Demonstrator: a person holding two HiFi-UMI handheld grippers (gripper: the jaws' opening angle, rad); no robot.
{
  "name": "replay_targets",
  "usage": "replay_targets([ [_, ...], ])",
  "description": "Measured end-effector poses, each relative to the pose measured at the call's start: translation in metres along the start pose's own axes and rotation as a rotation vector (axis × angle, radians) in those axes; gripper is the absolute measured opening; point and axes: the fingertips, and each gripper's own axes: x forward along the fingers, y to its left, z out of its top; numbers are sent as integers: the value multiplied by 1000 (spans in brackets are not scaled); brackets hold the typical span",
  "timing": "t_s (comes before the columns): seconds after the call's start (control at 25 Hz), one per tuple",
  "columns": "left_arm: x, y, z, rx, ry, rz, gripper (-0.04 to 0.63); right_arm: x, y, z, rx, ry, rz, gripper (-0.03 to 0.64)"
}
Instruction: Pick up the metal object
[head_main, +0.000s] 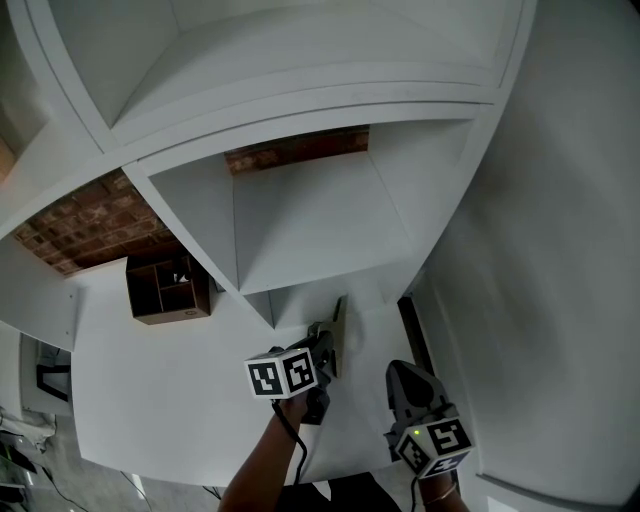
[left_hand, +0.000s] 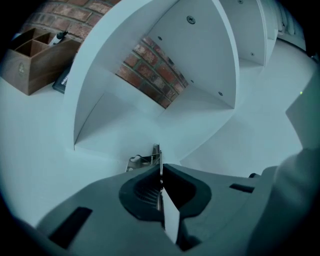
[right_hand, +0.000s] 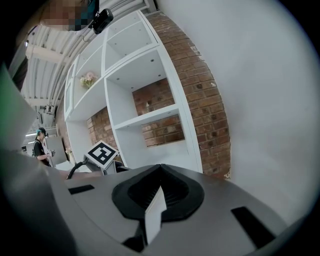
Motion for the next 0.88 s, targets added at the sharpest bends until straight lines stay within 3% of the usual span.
replay_targets([
  [0.24,-17,-25,6,142,-18,-2,11,-6,0,9,-4,-26,-11,5],
  [0.56,-70,-69,21,339,-102,-35,11,-18,17,28,-34,-79,-22,5],
  [0.88,-129,-93,30,483,-174,-32,9,-30,38,42,-62,-131,-26,5],
])
